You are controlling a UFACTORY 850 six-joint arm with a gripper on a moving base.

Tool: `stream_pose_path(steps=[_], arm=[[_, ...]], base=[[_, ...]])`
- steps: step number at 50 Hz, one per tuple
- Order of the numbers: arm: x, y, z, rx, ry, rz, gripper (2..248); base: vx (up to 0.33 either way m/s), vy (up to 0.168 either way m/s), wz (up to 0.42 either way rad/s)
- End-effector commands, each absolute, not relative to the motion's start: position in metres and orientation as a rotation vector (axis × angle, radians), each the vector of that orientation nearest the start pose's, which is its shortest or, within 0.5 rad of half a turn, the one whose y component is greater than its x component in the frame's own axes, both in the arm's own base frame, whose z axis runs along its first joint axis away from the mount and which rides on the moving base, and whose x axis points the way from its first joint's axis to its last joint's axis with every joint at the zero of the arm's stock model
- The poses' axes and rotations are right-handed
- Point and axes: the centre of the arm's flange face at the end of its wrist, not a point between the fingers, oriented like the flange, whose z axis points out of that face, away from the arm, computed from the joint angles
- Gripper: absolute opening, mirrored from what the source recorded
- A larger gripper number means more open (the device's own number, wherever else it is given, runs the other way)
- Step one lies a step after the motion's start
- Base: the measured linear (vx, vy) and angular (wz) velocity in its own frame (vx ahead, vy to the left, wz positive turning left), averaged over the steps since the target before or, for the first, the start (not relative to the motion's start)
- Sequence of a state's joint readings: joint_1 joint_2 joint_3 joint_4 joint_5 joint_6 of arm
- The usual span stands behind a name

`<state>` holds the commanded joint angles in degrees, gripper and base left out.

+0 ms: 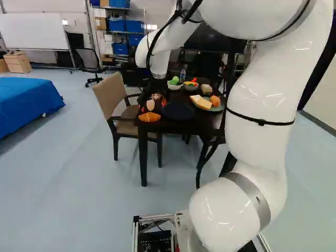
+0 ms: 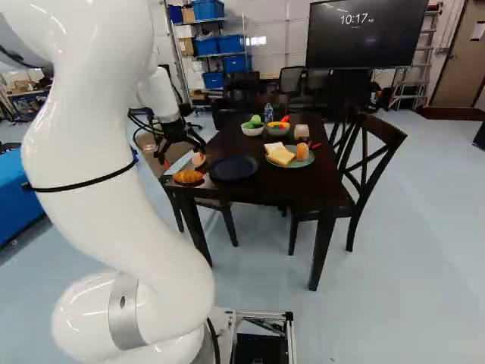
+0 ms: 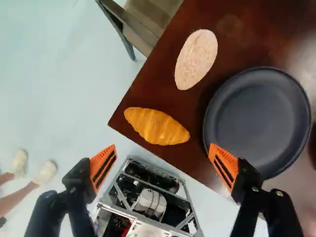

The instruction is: Move the croissant to the empty plate

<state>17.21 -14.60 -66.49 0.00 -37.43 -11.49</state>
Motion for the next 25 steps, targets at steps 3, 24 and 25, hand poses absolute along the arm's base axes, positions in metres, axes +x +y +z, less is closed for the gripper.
stream_pose_path(steps=[3,24,25], arm=[[0.5276,0.1628,0.5093,-2.999,-0.816,-0.397,247],[0.5288,0.1623,0.5089,-2.92,-1.15,-0.371,247],[0.5286,0.1622,0.5088,-2.915,-1.166,-0.368,247]], base=[[0.0,0.0,0.0],[0.0,0.0,0.0],[0.0,0.0,0.0]])
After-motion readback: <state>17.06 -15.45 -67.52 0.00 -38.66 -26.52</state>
